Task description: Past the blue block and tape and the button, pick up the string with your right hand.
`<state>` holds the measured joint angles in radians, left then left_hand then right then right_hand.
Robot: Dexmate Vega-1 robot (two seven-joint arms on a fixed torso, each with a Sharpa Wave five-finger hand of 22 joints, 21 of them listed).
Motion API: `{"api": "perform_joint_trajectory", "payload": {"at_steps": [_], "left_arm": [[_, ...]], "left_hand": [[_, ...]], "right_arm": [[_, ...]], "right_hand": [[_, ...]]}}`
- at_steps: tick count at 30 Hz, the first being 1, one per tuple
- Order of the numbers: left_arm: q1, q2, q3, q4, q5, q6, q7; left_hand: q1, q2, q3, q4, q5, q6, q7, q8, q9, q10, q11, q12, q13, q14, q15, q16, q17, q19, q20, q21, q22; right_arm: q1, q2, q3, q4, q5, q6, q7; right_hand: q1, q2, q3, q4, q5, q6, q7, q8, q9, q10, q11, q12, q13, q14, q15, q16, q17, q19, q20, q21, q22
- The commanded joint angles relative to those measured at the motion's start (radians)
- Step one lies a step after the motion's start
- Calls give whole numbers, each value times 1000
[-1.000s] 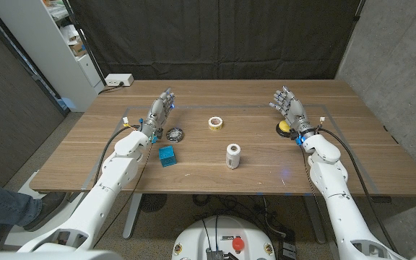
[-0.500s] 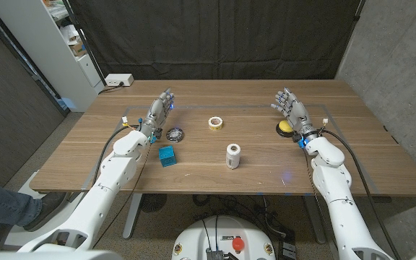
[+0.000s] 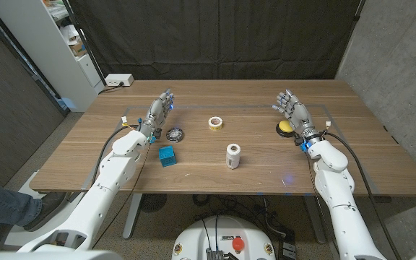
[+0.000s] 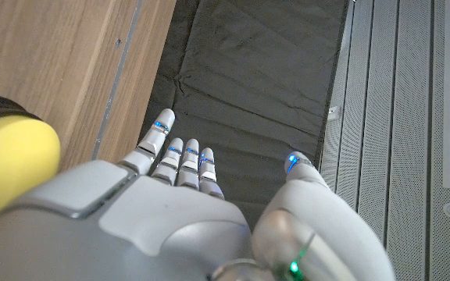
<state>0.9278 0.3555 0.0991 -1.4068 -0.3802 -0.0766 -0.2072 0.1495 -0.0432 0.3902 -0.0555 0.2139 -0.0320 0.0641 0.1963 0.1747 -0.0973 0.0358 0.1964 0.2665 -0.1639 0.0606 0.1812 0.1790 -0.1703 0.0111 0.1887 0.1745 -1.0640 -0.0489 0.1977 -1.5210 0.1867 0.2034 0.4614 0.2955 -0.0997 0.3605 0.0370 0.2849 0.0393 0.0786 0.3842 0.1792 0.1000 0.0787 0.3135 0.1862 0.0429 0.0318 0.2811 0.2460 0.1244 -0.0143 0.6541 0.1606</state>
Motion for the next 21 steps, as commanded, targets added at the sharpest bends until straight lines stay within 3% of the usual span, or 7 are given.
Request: {"api": "perform_joint_trajectory", "payload": {"at_steps": [1,21], "left_arm": [[-2,1,-1,1,7,2,-2],[-26,-7,5,45,3,-13,-18]], "left_hand": [[7,3,5,-7,-4,5,-1,-3,3,-8,-1,3,0,-17,-2,4,2,-19,5,3,5],[10,6,4,-11,-7,7,-2,-5,3,-10,-4,3,-12,-15,-3,5,2,-21,9,4,5]], "right_arm": [[-26,11,7,-17,12,34,23],[-77,13,0,-50,17,66,54]], "right_hand": [[2,3,2,-5,7,8,4,-7,3,8,-5,-6,1,7,-3,-4,2,8,-1,-6,2],[9,1,0,-13,10,14,3,-18,3,12,-11,-15,1,9,-8,-8,-6,13,-2,-23,2]]}}
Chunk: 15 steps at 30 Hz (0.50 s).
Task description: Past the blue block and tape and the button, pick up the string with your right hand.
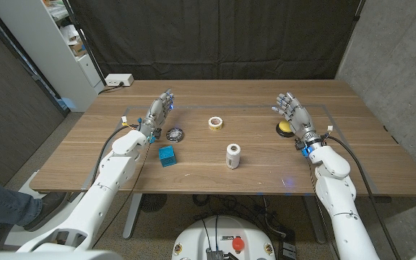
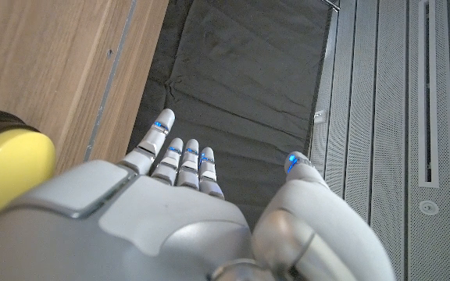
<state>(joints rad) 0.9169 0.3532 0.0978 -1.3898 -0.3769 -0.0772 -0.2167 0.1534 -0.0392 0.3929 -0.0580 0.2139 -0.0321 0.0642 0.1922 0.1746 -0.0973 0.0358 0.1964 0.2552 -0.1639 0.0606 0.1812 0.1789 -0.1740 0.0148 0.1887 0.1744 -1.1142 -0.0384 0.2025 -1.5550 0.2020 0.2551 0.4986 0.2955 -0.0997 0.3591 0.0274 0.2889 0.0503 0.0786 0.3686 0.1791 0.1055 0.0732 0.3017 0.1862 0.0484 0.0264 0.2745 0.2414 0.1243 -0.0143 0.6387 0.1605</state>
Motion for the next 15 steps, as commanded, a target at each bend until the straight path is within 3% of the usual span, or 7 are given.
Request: {"api": "perform_joint_trajectory", "payload": {"at_steps": [1,15], "left_arm": [[-17,-6,6,33,-3,-15,-11],[-25,7,14,31,5,-10,-21]], "left_hand": [[7,2,2,-9,-7,8,-1,0,3,-9,-2,3,-1,-15,-3,5,2,-18,6,4,5],[8,3,1,-12,-9,11,-4,0,3,-7,-10,5,-9,-16,-8,5,2,-17,9,5,5]], "right_arm": [[-33,4,-7,-23,1,11,15],[-74,-12,-29,-67,-34,51,32]], "right_hand": [[9,1,1,-4,6,3,4,-3,3,7,-5,-4,1,4,-3,-1,-1,14,-2,-8,2],[16,-2,-1,-11,8,2,-1,-15,4,4,-16,-14,0,8,-11,-4,-8,21,-4,-20,3]]}}
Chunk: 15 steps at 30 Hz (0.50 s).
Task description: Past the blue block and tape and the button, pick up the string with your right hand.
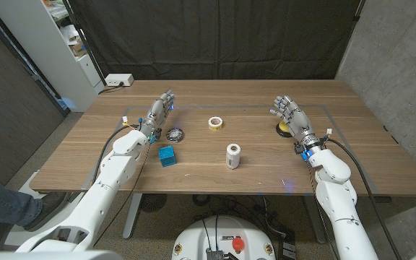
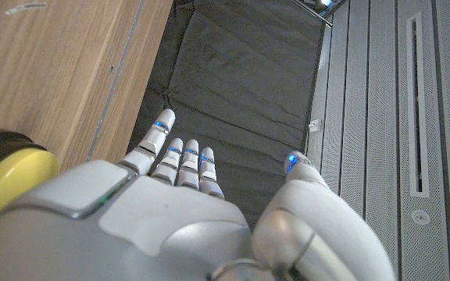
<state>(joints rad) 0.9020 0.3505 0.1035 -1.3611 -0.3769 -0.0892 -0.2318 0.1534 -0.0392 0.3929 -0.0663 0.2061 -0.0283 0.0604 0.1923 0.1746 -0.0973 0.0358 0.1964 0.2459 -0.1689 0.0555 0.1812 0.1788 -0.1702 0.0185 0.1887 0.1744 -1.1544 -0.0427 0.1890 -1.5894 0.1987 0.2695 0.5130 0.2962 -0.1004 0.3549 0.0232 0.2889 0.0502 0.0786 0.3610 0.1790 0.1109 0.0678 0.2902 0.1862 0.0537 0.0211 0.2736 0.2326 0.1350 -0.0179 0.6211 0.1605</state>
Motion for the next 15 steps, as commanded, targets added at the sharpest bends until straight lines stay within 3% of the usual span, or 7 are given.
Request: {"api": "perform_joint_trajectory", "payload": {"at_steps": [1,15], "left_arm": [[-10,11,8,0,6,2,-6],[-2,11,6,-13,3,8,3]], "left_hand": [[8,3,1,-4,-1,8,0,0,3,-7,-10,5,0,-11,-3,5,2,-21,4,5,5],[11,3,0,-8,-3,11,-6,-1,3,-8,-7,5,-6,-12,-3,5,2,-22,6,5,5]], "right_arm": [[-36,-5,-16,-35,-27,37,19],[-64,-1,-20,-56,-1,56,43]], "right_hand": [[16,-2,3,-8,8,1,0,-9,4,-2,-10,-3,0,3,-7,-4,1,11,-1,-3,3],[25,-3,3,-16,11,9,-1,-17,4,2,-9,-11,0,15,-6,-4,-5,29,4,-11,3]]}}
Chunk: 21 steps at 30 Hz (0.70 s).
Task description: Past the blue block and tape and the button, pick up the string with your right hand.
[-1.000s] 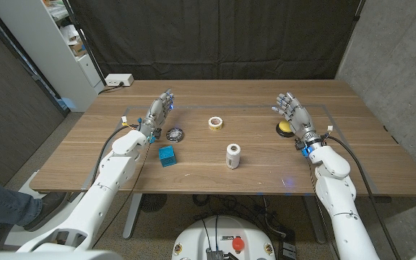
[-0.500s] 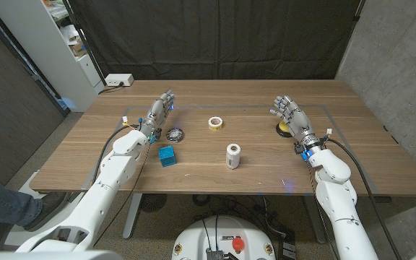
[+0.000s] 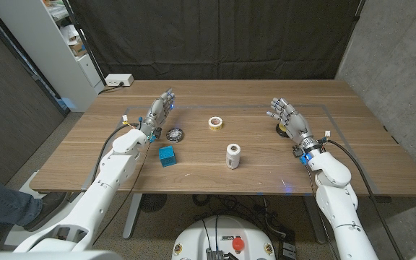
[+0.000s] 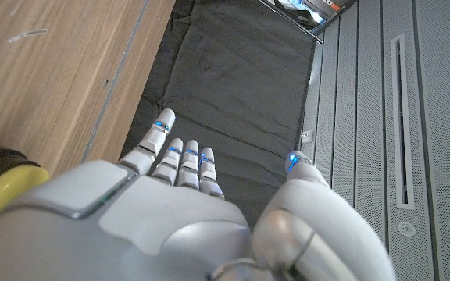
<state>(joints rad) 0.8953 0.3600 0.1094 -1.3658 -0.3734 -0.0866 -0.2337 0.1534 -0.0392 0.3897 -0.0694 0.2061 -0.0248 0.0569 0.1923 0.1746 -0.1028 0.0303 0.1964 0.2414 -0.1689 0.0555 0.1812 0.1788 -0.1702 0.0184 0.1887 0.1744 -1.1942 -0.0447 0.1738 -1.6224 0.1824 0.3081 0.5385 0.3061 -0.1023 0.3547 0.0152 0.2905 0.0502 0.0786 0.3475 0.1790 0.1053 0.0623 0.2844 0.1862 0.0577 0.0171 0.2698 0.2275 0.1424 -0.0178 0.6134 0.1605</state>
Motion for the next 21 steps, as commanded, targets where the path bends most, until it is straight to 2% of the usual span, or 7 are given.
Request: {"api": "perform_joint_trajectory", "payload": {"at_steps": [1,17,21], "left_arm": [[5,3,1,-10,2,8,6],[-5,-3,6,13,-1,-3,-2],[-2,-3,5,11,2,-5,6]], "left_hand": [[11,3,3,-5,-3,7,-3,-1,3,-3,-1,5,-2,-11,-3,5,2,-22,6,5,5],[13,4,3,-8,-4,9,-5,-1,3,-2,-2,6,-8,-11,-3,5,2,-24,9,5,5],[13,4,2,-9,-4,11,-4,-1,3,-2,-2,6,-10,-11,-3,5,2,-25,10,5,5]], "right_arm": [[-26,1,-4,-25,14,18,16],[-61,2,-10,-43,18,50,32],[-72,2,-11,-50,19,56,35]], "right_hand": [[17,-1,3,-10,10,9,1,-5,4,8,-4,-6,0,16,-2,1,-1,27,5,-4,3],[28,-6,1,-20,12,14,9,-15,5,11,1,-15,0,28,4,0,-9,61,20,-9,2],[28,-6,-1,-22,13,18,3,-20,6,12,0,-19,1,49,-3,6,-10,65,34,-17,2]]}}
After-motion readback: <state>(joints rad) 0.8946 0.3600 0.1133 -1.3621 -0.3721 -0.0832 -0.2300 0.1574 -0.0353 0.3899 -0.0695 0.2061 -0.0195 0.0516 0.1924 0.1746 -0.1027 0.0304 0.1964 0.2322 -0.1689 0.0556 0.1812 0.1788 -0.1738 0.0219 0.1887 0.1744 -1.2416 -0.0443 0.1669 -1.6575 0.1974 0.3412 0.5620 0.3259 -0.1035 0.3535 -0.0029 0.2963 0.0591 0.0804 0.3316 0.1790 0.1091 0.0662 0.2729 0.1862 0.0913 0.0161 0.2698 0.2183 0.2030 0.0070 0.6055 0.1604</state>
